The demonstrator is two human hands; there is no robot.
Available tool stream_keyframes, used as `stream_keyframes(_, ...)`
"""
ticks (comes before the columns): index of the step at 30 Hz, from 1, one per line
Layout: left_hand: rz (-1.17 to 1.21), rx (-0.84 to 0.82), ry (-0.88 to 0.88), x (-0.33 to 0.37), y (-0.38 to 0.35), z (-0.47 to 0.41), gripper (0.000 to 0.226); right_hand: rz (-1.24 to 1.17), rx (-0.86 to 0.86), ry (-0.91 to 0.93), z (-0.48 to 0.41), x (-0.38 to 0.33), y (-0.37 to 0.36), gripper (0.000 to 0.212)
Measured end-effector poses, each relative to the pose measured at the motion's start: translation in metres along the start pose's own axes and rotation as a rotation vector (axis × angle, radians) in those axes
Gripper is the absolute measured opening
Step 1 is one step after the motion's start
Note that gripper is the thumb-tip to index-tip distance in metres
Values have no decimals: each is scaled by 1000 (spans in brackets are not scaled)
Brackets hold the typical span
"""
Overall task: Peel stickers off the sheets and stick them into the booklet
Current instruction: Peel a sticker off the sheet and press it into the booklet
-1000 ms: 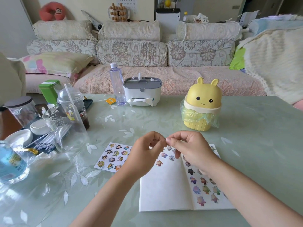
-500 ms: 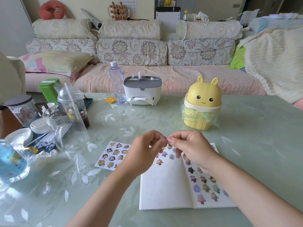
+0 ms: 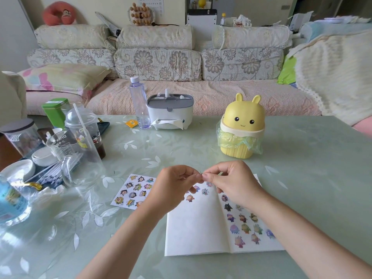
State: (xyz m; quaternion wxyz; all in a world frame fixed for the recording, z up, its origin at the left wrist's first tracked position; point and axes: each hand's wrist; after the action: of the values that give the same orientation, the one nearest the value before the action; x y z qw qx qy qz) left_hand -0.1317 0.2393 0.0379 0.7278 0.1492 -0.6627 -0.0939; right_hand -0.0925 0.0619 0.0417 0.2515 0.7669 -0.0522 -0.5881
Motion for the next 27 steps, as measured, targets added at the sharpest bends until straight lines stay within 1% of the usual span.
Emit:
stream_keyframes(7,-125,-14,-24,-2,-5,-2,16,-31,-23,-63,2,2,3,16)
stream_keyframes(11,-146,-31,-20,-7,-5,-6,12,26,0,-92,2,5,2,14)
stream_keyframes(15,-180,-34,10,-15,1,-9,14,108,41,-60,-1,12,3,15)
stream_keyframes(17,-144,-22,52,-18,6,-10,15,268,2,-42,0,16,3,14)
stream_keyframes(20,14,-72,169,-19,11,-5,17,471,-84,-51,3,15,0,5)
stream_keyframes(21,53,-102,201,-20,12,-3,17,496,-109,-55,4,14,-2,1)
stream_keyframes(23,94,-155,246,-22,14,1,16,526,-144,-29,4,12,-4,11)
stream_keyframes(27,191,-185,339,-29,18,4,12,424,-136,165,4,5,-13,23)
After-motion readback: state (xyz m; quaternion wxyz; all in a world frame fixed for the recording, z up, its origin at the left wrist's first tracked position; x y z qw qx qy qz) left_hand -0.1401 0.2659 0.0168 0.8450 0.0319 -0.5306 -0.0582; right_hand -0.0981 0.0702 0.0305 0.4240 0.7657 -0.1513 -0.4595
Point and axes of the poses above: each hand's wrist, its own z-axis away from the middle knuckle, its own y-axis out of the back of the hand, x = y × z, and after that the axes turned 5 degrees about y, right-handed
